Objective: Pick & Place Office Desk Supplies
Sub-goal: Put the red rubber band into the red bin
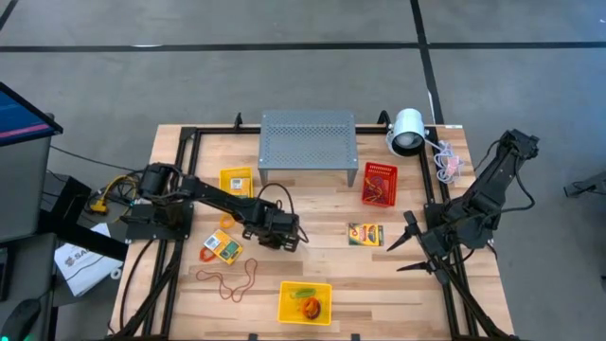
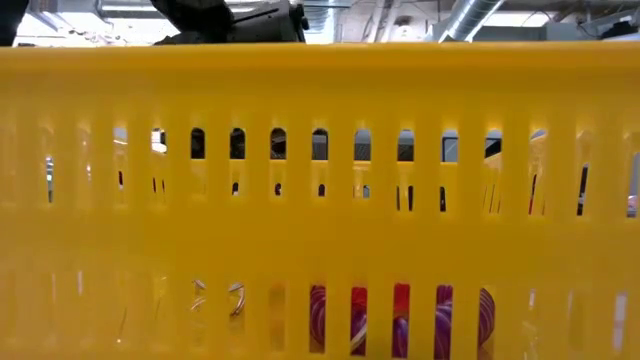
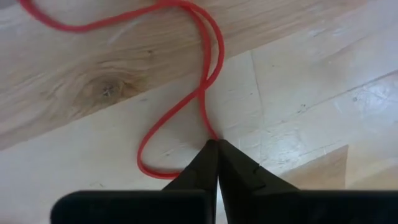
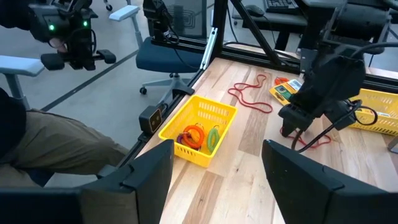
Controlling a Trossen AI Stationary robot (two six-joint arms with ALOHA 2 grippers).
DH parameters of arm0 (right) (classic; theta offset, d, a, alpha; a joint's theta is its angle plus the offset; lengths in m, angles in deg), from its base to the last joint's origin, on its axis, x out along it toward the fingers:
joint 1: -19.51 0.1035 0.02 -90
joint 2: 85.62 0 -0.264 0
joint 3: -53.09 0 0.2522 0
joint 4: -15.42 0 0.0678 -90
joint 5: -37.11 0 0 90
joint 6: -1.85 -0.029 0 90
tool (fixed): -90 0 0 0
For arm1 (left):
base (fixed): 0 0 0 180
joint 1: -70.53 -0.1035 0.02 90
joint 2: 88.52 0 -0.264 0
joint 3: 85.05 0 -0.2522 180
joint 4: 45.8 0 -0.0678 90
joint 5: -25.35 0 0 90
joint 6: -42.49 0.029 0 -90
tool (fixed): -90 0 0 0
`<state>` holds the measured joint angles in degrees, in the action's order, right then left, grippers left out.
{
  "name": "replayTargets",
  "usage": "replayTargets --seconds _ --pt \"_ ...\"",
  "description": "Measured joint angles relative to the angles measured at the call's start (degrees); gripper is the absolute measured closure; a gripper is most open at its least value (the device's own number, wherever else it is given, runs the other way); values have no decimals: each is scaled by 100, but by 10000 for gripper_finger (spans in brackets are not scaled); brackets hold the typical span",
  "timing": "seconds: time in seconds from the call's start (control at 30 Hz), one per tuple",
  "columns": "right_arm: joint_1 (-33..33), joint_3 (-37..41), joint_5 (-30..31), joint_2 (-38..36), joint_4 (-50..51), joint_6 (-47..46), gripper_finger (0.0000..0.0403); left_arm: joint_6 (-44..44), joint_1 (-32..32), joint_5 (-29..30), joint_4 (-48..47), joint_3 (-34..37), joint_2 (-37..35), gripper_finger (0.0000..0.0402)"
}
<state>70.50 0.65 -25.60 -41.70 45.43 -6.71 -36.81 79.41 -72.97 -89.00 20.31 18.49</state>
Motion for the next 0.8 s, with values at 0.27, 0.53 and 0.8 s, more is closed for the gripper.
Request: replayTargets --seconds 0.27,0.53,0.8 --pt "-1 0 0 0 6 0 163 319 -218 373 518 -13 -809 401" --pt "-2 0 -1 2 147 -2 163 606 -161 1120 1026 -13 -1559 401" --pt "-114 41 409 447 188 118 163 1239 -119 1419 2139 -13 -1813 401"
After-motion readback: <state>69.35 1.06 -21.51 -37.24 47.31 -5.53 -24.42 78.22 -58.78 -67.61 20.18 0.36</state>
